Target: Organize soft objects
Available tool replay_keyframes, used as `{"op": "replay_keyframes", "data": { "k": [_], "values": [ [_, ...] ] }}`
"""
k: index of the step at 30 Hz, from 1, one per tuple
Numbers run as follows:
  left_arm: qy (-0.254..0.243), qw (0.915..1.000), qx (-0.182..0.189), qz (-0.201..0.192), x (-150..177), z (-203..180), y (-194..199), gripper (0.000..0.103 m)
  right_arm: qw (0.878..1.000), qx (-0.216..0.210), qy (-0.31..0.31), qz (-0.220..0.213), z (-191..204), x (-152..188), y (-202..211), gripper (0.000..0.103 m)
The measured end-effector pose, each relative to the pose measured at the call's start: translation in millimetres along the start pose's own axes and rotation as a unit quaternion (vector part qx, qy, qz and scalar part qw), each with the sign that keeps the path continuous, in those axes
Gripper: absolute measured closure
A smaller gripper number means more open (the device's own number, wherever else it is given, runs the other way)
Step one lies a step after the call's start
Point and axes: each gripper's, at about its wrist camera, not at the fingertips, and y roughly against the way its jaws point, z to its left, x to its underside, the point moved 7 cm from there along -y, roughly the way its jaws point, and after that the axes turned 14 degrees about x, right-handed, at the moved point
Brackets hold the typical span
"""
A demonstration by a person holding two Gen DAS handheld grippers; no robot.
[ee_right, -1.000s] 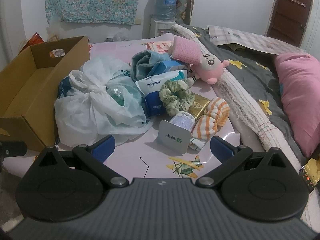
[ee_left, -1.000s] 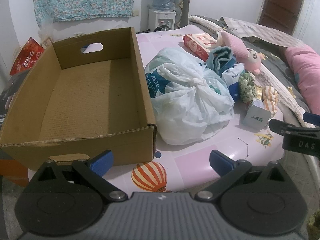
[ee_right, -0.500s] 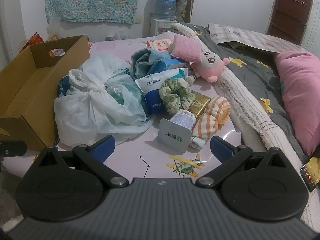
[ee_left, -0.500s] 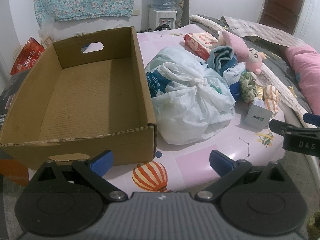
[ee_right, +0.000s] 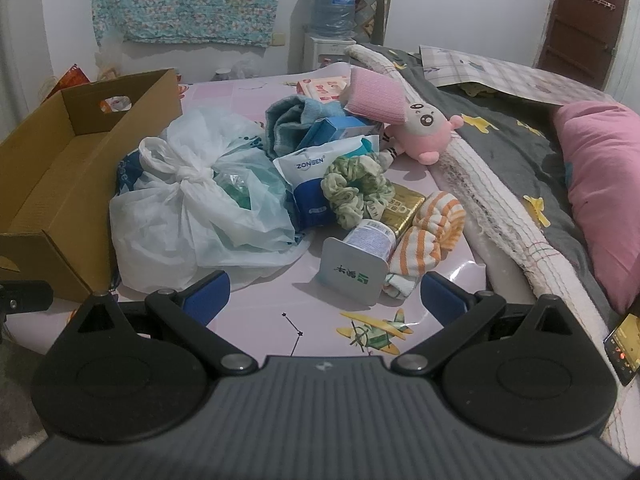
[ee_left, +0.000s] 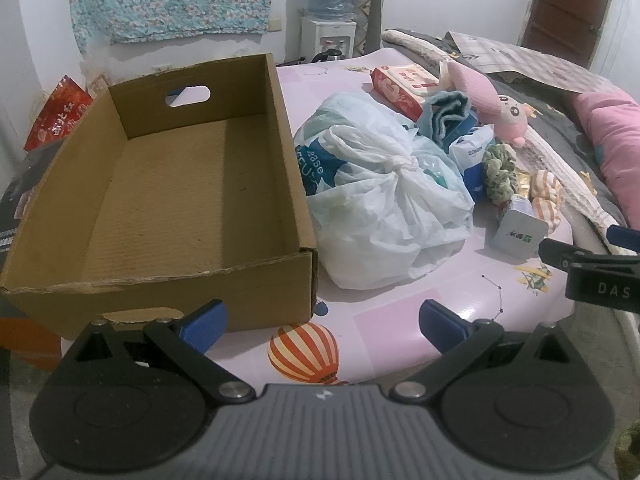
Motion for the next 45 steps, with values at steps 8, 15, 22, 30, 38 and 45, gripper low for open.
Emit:
{"op": "replay_keyframes", "data": {
  "k": [8,15,22,30,38,45],
  "values": [
    [-0.01,0.9999,-0.006,-0.001,-3,-8,0,0.0,1.0,-0.003,-0.008,0.0,-3,2,-3,0.001],
    [-0.061,0.9977,0.014,-0.025,-16,-42,1,0.0,0.997,-0.021,-0.067,-0.015,-41,7,-13,0.001],
    [-0.123,0.9901,0.053,-0.043,-29,-94,-16,0.0,0.991,-0.035,-0.13,-0.022,-94,31,-33,0.001],
    [-0.181,0.9772,0.099,-0.051,-43,-151,-49,0.005,0.974,-0.065,-0.216,-0.003,-140,32,-70,0.001],
    [-0.214,0.9675,0.127,-0.042,-48,-186,-92,0.018,0.965,-0.093,-0.246,0.007,-147,14,-115,0.013],
    [-0.212,0.9675,0.138,-0.013,-41,-188,-126,0.031,0.966,-0.126,-0.226,0.032,-128,0,-149,0.033]
  ]
}}
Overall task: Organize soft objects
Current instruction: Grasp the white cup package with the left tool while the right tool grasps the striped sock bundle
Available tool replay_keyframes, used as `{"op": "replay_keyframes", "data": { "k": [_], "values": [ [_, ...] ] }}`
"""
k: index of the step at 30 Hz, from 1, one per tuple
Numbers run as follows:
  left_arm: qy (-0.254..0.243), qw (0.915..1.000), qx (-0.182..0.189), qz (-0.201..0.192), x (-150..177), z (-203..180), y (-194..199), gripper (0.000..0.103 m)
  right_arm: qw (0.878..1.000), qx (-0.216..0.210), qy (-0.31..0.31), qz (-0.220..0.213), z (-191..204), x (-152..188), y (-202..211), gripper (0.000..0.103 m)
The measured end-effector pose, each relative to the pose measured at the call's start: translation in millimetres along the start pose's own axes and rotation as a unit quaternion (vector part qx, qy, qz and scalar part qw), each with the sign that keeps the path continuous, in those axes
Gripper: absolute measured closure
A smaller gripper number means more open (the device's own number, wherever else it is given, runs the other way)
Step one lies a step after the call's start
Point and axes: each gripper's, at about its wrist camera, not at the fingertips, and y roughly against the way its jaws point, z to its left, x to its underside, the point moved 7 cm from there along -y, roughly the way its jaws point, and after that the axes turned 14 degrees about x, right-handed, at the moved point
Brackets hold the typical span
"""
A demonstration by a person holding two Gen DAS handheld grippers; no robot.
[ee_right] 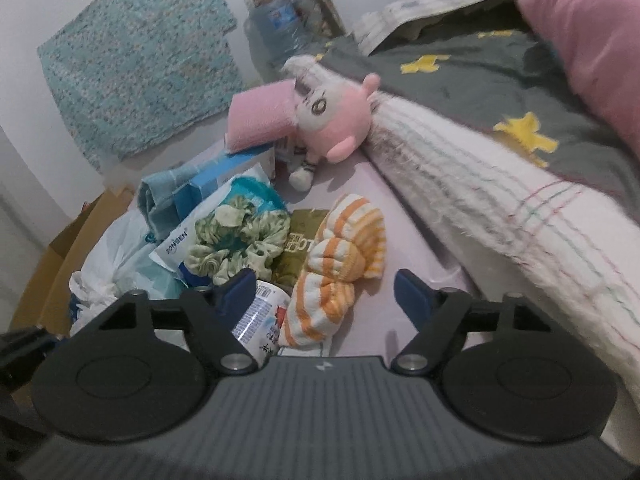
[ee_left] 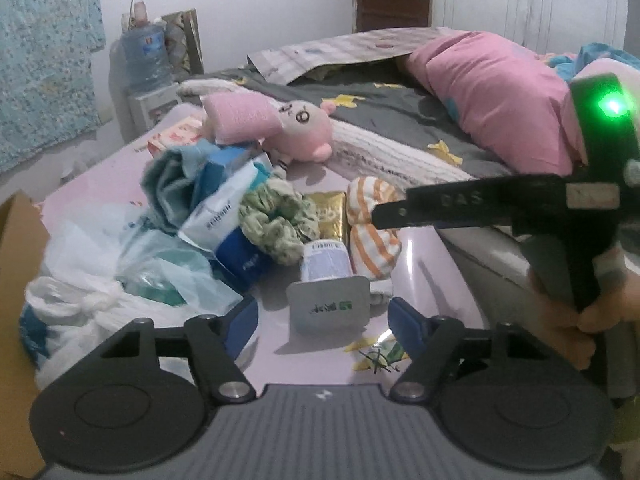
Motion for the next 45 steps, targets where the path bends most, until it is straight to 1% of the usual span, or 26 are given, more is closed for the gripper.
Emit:
{"op": "replay_keyframes", "data": {
  "k": [2,4,6,9,10,11,12,15,18,22,27,29,31,36,40,42,45],
  "values": [
    [0.006,1.0,0.005,0.005,3,2,-6,0.031,1.0,0.004,0.003,0.013,2,-1,-12,0.04],
    [0.011,0.9999,0.009,0.005,6,4,-10,0.032,1.0,0.015,0.003,0.02,1,-1,-20,0.043],
    [0.015,0.9998,0.012,0.008,8,5,-15,0.032,0.999,0.016,-0.005,0.03,-1,-2,-30,0.046],
    [0.015,0.9997,0.017,0.007,11,4,-22,0.032,0.999,0.001,-0.021,0.046,-4,1,-42,0.057],
    [0.015,0.9997,0.018,0.008,11,4,-25,0.032,0.998,-0.008,-0.027,0.049,-4,1,-44,0.063],
    [0.015,0.9997,0.02,0.009,12,4,-28,0.032,0.998,-0.016,-0.034,0.051,-4,2,-44,0.072],
    [0.015,0.9997,0.019,0.008,12,5,-31,0.032,0.997,-0.026,-0.04,0.054,-4,2,-43,0.073],
    [0.017,0.9997,0.014,0.008,10,6,-37,0.03,0.997,-0.027,-0.048,0.055,-10,2,-39,0.074],
    [0.009,0.9999,-0.002,0.01,6,8,-46,0.028,0.997,-0.029,-0.051,0.059,-18,8,-30,0.074],
    [-0.003,0.9996,-0.019,0.023,5,6,-61,0.027,0.996,-0.035,-0.049,0.066,-27,16,-20,0.074],
    [0.014,0.9987,-0.029,0.039,6,9,-81,0.027,0.995,-0.047,-0.065,0.067,-36,20,-17,0.074],
    [0.024,0.9985,-0.029,0.039,6,11,-86,0.028,0.994,-0.049,-0.069,0.067,-37,22,-16,0.074],
    [0.03,0.9984,-0.036,0.033,5,13,-86,0.038,0.994,-0.05,-0.072,0.065,-38,23,-16,0.074],
    [0.058,0.9978,-0.024,0.021,-1,17,-75,0.039,0.993,-0.057,-0.081,0.066,-40,24,-16,0.073],
    [0.049,0.9982,-0.024,0.025,-16,16,-66,0.039,0.992,-0.059,-0.085,0.066,-42,24,-16,0.073],
    [0.043,0.998,-0.026,0.037,-24,16,-65,0.04,0.992,-0.06,-0.088,0.066,-42,24,-17,0.073],
    [0.036,0.9979,-0.019,0.05,-31,16,-69,0.041,0.992,-0.06,-0.092,0.066,-42,24,-18,0.073]
  ]
}}
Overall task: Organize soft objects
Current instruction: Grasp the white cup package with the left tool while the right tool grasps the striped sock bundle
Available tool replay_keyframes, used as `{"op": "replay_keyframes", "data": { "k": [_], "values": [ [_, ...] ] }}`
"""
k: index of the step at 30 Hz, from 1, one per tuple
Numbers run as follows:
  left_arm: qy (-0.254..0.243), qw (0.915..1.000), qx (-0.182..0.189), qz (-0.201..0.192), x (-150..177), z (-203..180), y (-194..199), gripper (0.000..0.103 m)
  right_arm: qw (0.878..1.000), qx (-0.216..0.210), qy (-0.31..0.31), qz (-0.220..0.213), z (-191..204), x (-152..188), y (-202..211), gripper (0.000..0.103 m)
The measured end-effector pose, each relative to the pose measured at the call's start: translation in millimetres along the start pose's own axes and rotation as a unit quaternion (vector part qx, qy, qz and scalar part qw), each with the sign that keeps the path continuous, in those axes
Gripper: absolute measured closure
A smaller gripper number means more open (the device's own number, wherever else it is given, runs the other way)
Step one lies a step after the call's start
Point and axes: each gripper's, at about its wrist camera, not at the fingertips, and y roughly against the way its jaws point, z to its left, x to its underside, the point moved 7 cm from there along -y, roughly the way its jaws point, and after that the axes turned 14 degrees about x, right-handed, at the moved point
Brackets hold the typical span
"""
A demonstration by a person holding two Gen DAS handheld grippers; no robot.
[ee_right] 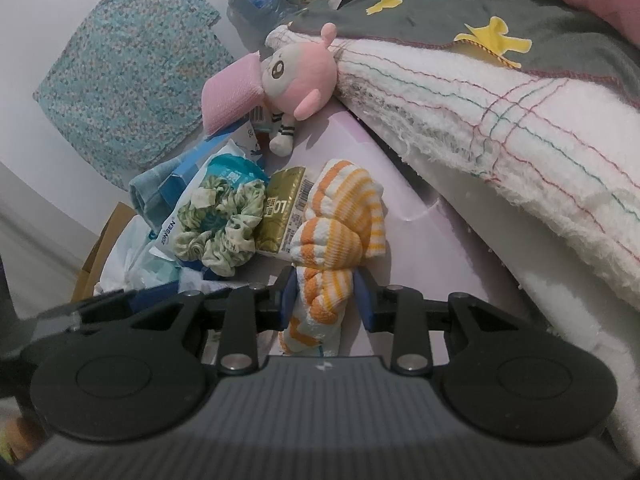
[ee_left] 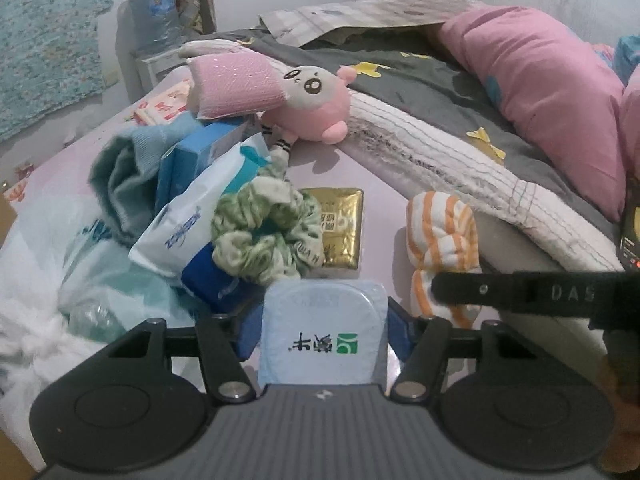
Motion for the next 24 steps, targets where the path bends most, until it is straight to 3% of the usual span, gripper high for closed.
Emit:
{"op": "replay_keyframes", "data": {
  "k": [6,10,24],
  "values": [
    [-0.03,0.9995,-0.009,0.009,2,-6,-7,0.04,1.0,0.005,-0.001,0.005,1,-1,-2,0.069],
    [-0.028,0.9993,-0.005,0.025,6,-5,-11,0.038,1.0,0.014,0.004,0.011,4,-2,-8,0.062],
    [0.012,0.9997,0.011,0.02,12,8,-10,0.04,1.0,-0.005,0.006,0.023,17,-5,-22,0.068]
  ]
}}
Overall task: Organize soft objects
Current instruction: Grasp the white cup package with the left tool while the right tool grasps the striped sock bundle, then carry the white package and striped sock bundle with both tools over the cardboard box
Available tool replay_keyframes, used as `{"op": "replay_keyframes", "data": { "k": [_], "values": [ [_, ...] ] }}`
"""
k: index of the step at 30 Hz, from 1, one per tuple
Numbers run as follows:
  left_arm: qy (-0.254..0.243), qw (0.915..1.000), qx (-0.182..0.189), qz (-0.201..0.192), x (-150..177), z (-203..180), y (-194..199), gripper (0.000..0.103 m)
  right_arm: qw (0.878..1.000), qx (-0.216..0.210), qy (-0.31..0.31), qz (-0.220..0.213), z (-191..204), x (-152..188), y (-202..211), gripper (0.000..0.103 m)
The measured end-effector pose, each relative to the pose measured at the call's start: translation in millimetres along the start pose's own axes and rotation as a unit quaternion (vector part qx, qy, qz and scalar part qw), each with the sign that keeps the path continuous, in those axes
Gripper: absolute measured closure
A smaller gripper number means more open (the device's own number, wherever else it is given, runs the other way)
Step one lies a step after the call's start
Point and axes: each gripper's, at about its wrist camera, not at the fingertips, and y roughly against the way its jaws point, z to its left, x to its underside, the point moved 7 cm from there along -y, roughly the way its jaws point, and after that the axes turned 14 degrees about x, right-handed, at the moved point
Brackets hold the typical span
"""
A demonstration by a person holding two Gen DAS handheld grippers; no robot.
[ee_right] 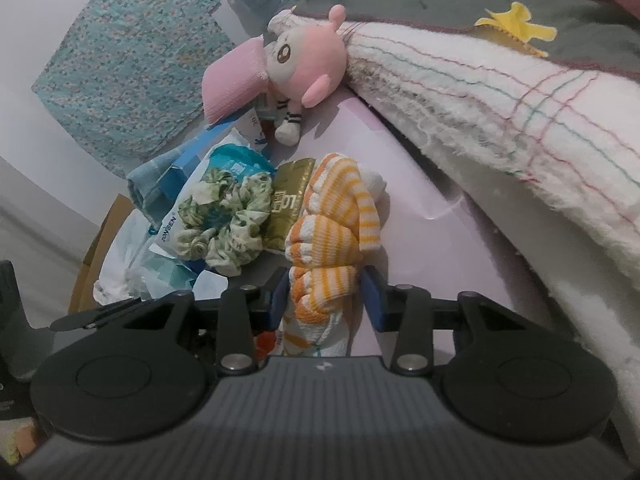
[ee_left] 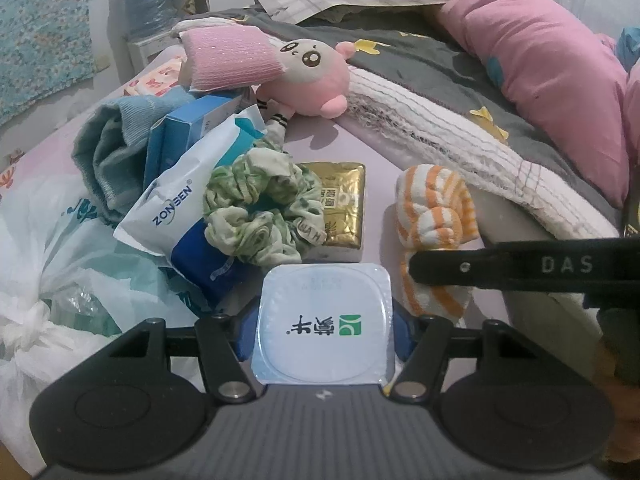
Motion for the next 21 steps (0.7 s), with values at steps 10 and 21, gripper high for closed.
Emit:
{"op": "replay_keyframes", "data": {
  "k": [10,21],
  "values": [
    [0.022,0.9994,0.018,-0.018,3,1,24,0.04,0.999,-0.031,-0.032,-0.01,-1,11,20,0.072],
    [0.032,0.9945,0.034,-0.093,-1,-4,107,0.04,0.996,-0.069,0.0,-0.052,38,17,84,0.072]
  ]
}}
